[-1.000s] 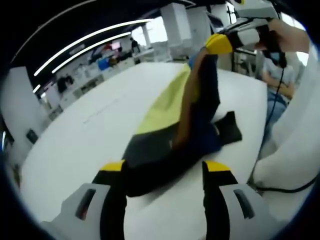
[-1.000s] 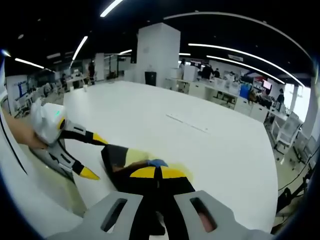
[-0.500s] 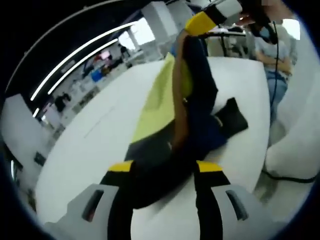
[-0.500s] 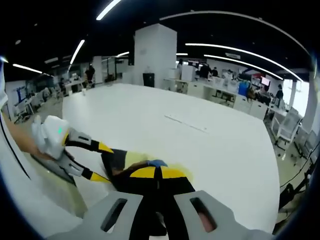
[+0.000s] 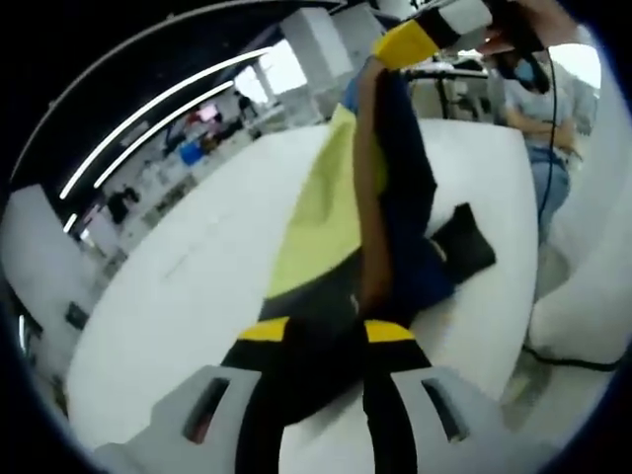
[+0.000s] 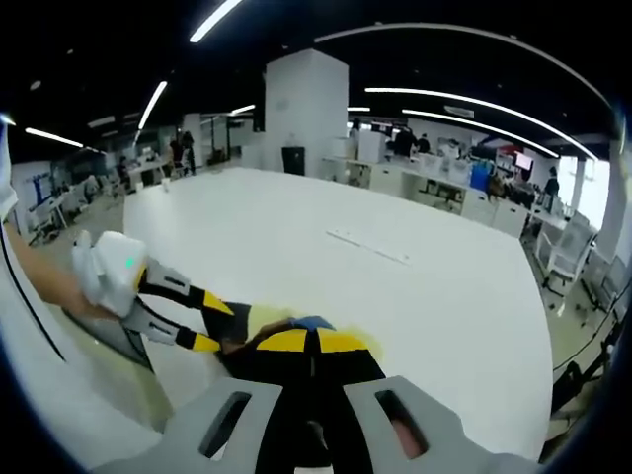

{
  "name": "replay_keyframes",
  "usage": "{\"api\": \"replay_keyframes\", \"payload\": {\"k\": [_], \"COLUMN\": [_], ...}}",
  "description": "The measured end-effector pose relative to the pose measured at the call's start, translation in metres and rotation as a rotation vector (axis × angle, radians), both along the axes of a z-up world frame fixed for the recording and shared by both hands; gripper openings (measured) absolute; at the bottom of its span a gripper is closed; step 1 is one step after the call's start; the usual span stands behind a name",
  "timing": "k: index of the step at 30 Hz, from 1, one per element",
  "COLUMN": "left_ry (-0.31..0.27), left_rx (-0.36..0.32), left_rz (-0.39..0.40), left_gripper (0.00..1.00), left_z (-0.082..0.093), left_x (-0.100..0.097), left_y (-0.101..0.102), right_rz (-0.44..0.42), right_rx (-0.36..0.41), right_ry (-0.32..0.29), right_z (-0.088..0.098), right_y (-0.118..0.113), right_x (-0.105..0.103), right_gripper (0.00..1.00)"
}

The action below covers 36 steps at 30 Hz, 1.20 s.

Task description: Fold the garment on the visible template until the final outline fits inside the template.

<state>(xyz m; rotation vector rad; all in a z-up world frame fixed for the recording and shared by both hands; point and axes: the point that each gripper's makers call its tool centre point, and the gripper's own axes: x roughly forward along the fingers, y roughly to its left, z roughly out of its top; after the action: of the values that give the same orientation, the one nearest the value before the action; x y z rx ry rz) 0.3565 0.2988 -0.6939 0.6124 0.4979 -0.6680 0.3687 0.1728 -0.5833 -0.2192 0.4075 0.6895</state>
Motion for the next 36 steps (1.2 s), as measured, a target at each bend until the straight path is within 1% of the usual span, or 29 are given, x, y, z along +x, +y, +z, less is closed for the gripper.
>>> {"api": "replay_keyframes", "payload": {"k": [3, 7, 10, 15, 16, 18, 19, 22, 24, 25, 26, 28, 36], "left_ry": [0.008, 0.007, -0.001, -0.018, -0.012, -0.006, -0.006, -0.010, -0.002, 0.011, 0.021, 0.019, 0.061], "left_rx": [0.003, 0.007, 0.013, 0.002, -0.005, -0.040, -0.067, -0.115, -0.163, -0.200, -0.219, -0.233, -0.325], "left_rz": [-0.003, -0.005, -0.005, 0.018, 0.025, 0.053, 0.062, 0.085, 0.102, 0.120, 0.131, 0.144, 0.194], "left_gripper": [0.16, 0.06, 0.05, 0.00, 0.00, 0.00, 0.00, 0.00, 0.00, 0.00, 0.00, 0.00, 0.00], "left_z": [-0.001, 0.001, 0.005, 0.014, 0.016, 0.021, 0.026, 0.039, 0.046, 0.050, 0.052, 0.057, 0.069], "left_x": [-0.002, -0.003, -0.003, 0.000, 0.001, 0.004, 0.006, 0.010, 0.012, 0.012, 0.012, 0.014, 0.008], "left_y": [0.000, 0.001, 0.003, 0.009, 0.010, 0.011, 0.010, 0.010, 0.009, 0.008, 0.007, 0.009, 0.011], "right_rz": [0.000, 0.000, 0.001, 0.001, 0.000, -0.001, -0.003, -0.001, -0.001, -0.001, -0.001, -0.001, -0.003], "right_rx": [0.001, -0.001, -0.009, -0.009, -0.009, -0.010, -0.012, -0.018, -0.017, -0.014, -0.012, -0.012, -0.009], "right_ry": [0.002, 0.001, -0.004, -0.010, -0.010, -0.012, -0.018, -0.029, -0.032, -0.035, -0.037, -0.044, -0.082], "right_z": [-0.001, -0.002, -0.001, 0.001, 0.001, 0.001, 0.003, 0.004, 0.005, 0.006, 0.007, 0.009, 0.023], "right_y": [0.000, 0.001, 0.001, 0.002, 0.001, 0.001, 0.001, 0.002, 0.002, 0.003, 0.003, 0.004, 0.004], "right_x": [-0.002, -0.004, -0.005, -0.006, -0.007, -0.007, -0.008, -0.009, -0.009, -0.010, -0.010, -0.010, -0.008], "right_gripper": [0.02, 0.02, 0.02, 0.02, 0.02, 0.02, 0.02, 0.02, 0.02, 0.02, 0.02, 0.02, 0.02]}}
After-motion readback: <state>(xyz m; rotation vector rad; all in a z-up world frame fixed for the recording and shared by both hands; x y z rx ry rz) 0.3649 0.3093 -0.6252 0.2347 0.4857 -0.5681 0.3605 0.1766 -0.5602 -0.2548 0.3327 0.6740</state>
